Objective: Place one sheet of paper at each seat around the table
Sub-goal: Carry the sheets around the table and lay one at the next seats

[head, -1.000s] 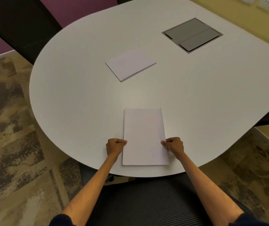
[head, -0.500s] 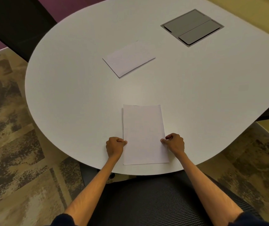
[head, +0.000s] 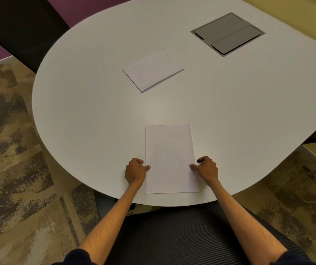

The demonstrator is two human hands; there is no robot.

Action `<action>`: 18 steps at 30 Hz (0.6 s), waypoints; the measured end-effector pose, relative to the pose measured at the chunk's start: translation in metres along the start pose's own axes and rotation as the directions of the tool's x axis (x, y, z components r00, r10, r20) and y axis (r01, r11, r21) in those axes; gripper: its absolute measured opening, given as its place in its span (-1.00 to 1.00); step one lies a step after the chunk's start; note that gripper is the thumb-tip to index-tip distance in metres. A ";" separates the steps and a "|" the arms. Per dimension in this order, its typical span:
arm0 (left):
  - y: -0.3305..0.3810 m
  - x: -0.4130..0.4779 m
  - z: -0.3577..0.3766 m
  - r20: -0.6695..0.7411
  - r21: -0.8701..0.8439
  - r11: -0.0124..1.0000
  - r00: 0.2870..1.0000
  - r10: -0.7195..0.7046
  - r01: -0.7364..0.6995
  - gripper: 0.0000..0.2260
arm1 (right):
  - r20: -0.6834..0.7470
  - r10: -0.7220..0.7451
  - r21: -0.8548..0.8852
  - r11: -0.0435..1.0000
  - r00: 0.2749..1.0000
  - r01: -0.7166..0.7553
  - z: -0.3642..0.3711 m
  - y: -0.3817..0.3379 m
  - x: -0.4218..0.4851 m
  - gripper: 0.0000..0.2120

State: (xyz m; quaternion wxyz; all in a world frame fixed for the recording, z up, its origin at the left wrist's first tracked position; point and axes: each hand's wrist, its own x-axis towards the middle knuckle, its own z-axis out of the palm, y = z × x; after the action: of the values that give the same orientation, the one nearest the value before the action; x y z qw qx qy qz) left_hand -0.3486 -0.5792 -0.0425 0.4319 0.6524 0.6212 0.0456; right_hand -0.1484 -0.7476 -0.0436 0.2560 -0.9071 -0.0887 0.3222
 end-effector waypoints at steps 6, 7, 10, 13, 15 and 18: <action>-0.002 0.001 0.002 -0.013 0.013 1.000 1.000 0.023 -0.023 -0.78 | 0.005 -0.002 -0.005 1.000 1.000 0.002 0.000 0.000 0.000 -0.56; -0.002 0.000 0.002 -0.013 0.011 0.999 0.999 0.032 -0.032 -0.79 | 0.007 -0.004 -0.007 1.000 1.000 0.004 -0.001 0.000 -0.001 -0.57; -0.003 -0.002 -0.001 -0.016 -0.007 0.998 0.998 0.066 -0.066 -0.79 | 0.024 -0.010 0.000 1.000 1.000 0.010 -0.003 -0.002 -0.002 -0.59; -0.002 -0.005 -0.009 -0.025 -0.016 0.996 0.996 0.082 -0.083 -0.77 | 0.030 -0.005 0.012 1.000 1.000 0.005 -0.007 -0.003 -0.006 -0.62; 0.002 -0.006 -0.018 -0.032 -0.023 0.995 0.995 0.094 -0.095 -0.76 | 0.020 -0.015 -0.008 1.000 1.000 0.016 -0.012 -0.008 -0.010 -0.65; 0.010 -0.008 -0.035 -0.032 -0.022 0.989 0.988 0.149 -0.149 -0.70 | -0.005 -0.076 -0.061 0.995 0.997 0.076 -0.019 -0.019 -0.017 -0.69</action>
State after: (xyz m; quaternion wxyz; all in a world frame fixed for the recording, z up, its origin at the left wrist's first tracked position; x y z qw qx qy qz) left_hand -0.3634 -0.5669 -0.0107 0.4258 0.6908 0.5765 0.0953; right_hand -0.1493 -0.7446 -0.0119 0.2405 -0.9117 -0.1321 0.3059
